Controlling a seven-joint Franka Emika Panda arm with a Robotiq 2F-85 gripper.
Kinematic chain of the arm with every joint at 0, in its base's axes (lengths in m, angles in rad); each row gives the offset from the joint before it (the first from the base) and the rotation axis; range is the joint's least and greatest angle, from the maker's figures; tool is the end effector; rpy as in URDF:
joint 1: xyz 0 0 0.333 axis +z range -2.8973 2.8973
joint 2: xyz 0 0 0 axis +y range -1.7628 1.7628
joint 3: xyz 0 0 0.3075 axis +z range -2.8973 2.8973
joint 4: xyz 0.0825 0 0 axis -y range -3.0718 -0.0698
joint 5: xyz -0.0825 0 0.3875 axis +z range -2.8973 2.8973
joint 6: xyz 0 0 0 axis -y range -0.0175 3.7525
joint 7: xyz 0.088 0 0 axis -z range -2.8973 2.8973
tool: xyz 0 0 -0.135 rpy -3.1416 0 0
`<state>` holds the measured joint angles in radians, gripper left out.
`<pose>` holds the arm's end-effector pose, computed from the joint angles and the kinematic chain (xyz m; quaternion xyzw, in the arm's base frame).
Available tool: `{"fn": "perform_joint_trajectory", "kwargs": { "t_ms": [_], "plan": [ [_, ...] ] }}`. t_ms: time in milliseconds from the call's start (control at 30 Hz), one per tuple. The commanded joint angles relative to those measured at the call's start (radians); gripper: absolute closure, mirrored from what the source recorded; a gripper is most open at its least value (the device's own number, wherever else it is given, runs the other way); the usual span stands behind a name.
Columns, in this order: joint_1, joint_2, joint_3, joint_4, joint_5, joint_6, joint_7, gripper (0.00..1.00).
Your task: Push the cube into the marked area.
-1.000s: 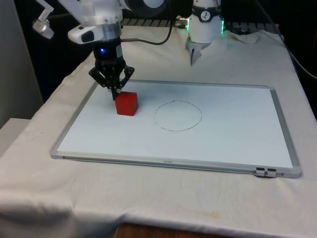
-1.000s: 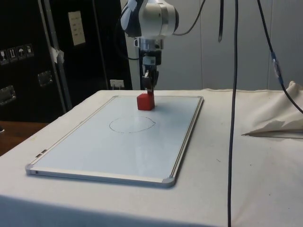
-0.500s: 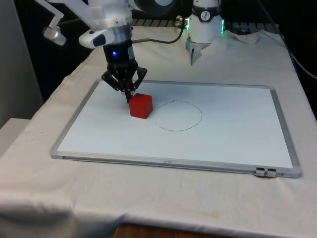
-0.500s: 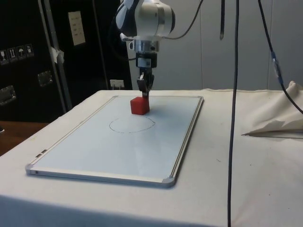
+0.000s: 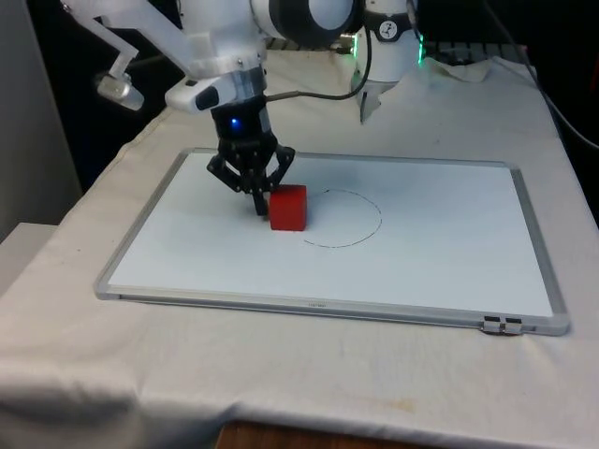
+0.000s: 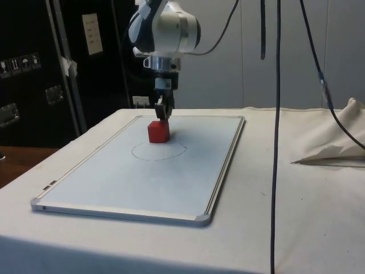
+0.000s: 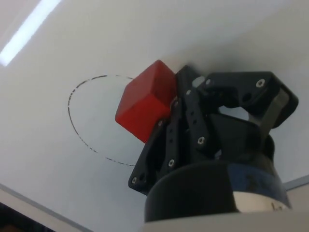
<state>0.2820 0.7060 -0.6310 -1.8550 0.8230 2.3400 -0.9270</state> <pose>0.6056 -0.1843 0.1576 -0.9952 -0.0452 -0.0511 0.0703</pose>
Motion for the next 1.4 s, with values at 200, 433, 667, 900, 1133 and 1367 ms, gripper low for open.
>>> {"fn": "perform_joint_trajectory", "kwargs": {
  "t_ms": [200,433,667,900,1133,1367],
  "plan": [
    [0.009,0.009,0.02,0.028,0.002,0.006,0.011,1.0],
    [0.045,-0.011,0.026,0.024,-0.012,0.011,0.047,1.0],
    [0.074,-0.036,0.035,0.012,-0.03,0.011,0.086,1.0],
    [0.093,-0.049,0.054,0.004,-0.045,0.017,0.124,1.0],
    [0.099,-0.039,0.05,0.016,-0.063,0.015,0.155,1.0],
    [0.095,-0.036,0.039,0.031,-0.102,0.016,0.198,1.0]
  ]
}}
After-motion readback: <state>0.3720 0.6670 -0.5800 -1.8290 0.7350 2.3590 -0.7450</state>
